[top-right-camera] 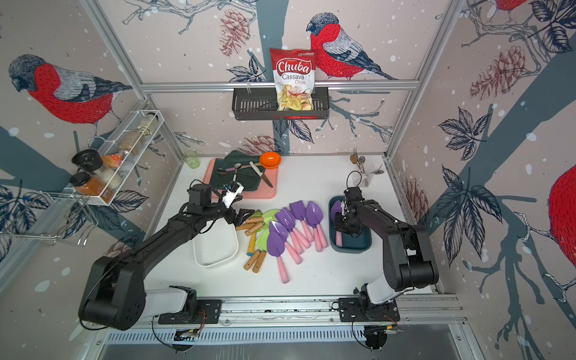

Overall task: Sort the small shovels by color and place them into the storage box
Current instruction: Place the shovel in the storage box.

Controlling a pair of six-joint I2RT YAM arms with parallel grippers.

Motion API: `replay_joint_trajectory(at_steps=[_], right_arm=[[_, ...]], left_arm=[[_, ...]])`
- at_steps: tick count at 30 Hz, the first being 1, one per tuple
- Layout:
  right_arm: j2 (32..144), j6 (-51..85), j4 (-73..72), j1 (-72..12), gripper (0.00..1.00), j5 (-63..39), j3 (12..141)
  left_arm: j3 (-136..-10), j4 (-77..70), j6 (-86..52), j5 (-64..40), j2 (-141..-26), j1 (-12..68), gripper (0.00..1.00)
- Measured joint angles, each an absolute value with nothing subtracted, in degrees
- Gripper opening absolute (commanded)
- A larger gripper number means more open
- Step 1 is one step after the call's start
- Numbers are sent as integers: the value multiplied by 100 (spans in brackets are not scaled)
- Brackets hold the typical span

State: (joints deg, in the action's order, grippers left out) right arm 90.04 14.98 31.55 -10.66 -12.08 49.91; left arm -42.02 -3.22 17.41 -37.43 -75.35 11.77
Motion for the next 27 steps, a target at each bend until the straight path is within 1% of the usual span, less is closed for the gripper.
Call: replay_joint_trajectory(at_steps=[3,8,20,23,27], right_arm=[[9144,1417,3138,-1142,25,-1197,5074],[9306,1315,3129,-1194,39,-1197,5120],[9360,1184,3030,-1232,39,-1192,5177],[9345,1173,3070,-1262,44,-1085,5229],[9203,1175,3253,-1347,47,-873,5465]], left_arm=[[-4200,-318,1754,-3739,-7535,1177,97],[-4198,-283,1754,-3730,-7544,1177,97],[-4198,-281,1754,-3730,-7612,1177,97],[-4198,-281,1754,-3730,-7612,1177,97],[-4198,-281,1752,-3730,-7614,1177,97]])
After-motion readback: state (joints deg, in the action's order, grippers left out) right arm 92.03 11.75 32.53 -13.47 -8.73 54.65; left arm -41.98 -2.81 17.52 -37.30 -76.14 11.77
